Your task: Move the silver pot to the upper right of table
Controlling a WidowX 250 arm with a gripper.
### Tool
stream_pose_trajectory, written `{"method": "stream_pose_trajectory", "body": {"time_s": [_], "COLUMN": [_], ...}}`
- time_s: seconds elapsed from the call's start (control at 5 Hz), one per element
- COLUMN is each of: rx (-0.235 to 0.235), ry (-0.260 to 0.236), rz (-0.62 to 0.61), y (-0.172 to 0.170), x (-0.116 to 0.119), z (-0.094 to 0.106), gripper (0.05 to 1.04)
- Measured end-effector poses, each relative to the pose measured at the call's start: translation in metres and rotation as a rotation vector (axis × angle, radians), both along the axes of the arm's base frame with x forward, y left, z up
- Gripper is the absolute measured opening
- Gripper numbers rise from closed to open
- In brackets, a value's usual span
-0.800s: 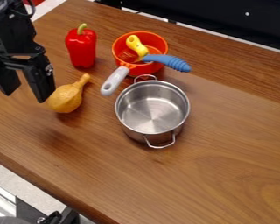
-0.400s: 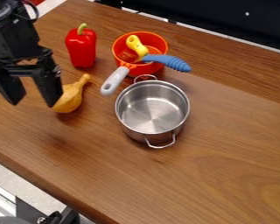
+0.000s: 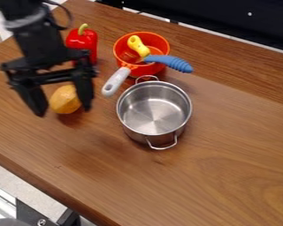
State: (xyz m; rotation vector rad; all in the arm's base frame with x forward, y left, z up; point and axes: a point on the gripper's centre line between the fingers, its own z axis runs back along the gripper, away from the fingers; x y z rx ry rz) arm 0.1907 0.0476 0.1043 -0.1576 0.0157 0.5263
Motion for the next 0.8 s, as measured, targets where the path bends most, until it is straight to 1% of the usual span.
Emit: {"method": "stream_pose_trajectory", "body": {"time_s": [0.2, 0.4, 0.6, 0.8], "rx": [0.011, 0.019, 0.025, 0.01], "ry": [-0.005, -0.049, -0.129, -0.167], "rz": [0.089, 0.198, 0.284, 0.334], "y": [-0.029, -0.044, -0.049, -0.048], "x": [0.009, 0.012, 0.02, 0.025], "z": [-0.013, -0.027, -0.037, -0.037], "gripper": [0.997, 0.997, 0.997, 0.997]}}
